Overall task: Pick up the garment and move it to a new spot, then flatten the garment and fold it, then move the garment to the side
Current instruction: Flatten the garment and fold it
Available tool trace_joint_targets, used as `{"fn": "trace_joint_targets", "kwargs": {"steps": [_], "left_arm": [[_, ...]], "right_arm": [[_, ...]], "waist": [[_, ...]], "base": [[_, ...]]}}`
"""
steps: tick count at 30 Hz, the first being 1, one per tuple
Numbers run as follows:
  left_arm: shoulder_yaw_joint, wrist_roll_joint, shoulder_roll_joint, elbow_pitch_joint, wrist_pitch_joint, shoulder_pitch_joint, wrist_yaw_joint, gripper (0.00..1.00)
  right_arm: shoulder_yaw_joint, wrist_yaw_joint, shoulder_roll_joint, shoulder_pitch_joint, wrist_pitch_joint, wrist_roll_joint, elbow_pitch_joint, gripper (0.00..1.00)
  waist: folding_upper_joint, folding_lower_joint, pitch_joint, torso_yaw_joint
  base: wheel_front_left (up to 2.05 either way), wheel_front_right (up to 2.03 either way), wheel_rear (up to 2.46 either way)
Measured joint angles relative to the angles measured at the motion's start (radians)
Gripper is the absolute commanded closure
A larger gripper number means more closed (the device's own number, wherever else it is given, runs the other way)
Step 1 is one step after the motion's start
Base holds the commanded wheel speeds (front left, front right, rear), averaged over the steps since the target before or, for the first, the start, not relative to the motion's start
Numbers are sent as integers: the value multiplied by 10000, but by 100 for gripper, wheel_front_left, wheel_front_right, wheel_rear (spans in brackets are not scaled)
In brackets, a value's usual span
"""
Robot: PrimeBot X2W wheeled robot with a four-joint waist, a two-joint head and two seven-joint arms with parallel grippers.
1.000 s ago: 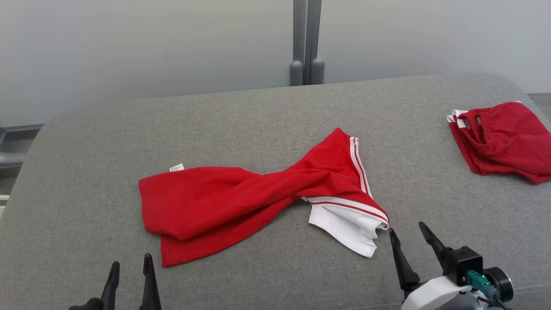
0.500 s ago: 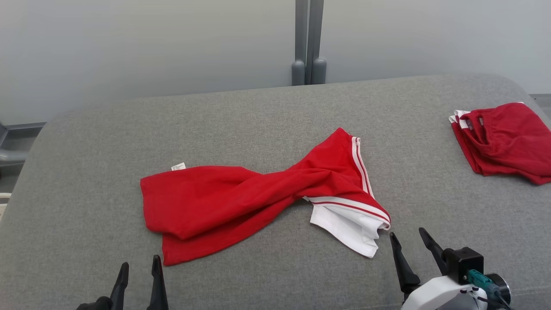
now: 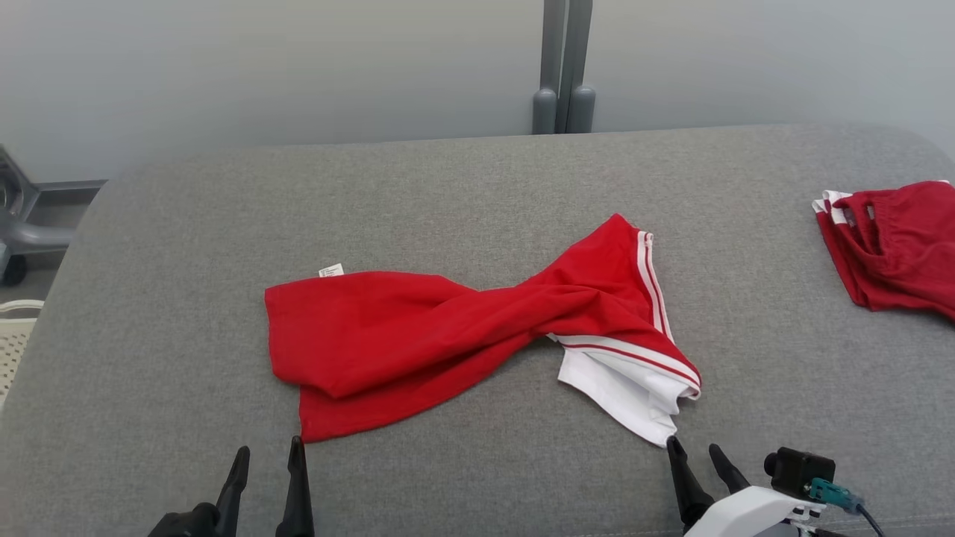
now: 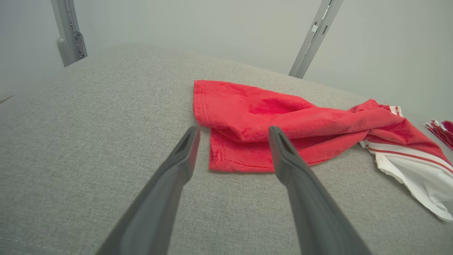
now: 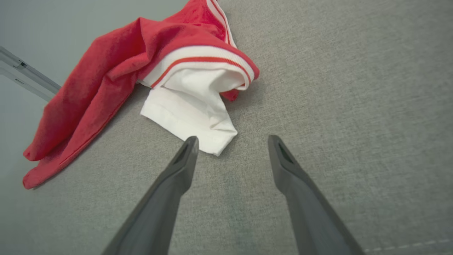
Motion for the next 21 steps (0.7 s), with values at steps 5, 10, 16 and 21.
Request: {"fn": "trace_joint_targets", "kwargs": {"steps": [5, 10, 16, 21], "left_arm": [[-111, 33, 6, 63, 29, -28, -19, 0], [-150, 48, 21, 94, 31, -161, -17, 0], [-211, 58, 38, 98, 31, -162, -6, 0], [-261, 58, 59, 79, 31, -140, 61, 0]], "right_arm": [[527, 0, 4, -590, -205, 1116, 1001, 0], [859, 0, -2, -1050, -380, 2495, 1632, 0], [1108, 6, -29, -1425, -462, 3710, 2059, 0], [815, 4, -19, -1499, -454, 4094, 2165, 63]], "waist": [[0, 0, 165, 307], [0, 0, 347, 648], [0, 0, 445, 998], [0, 0, 358, 1130]], "base": [[0, 0, 0], [0, 0, 0], [0, 0, 0], [0, 0, 0]]}}
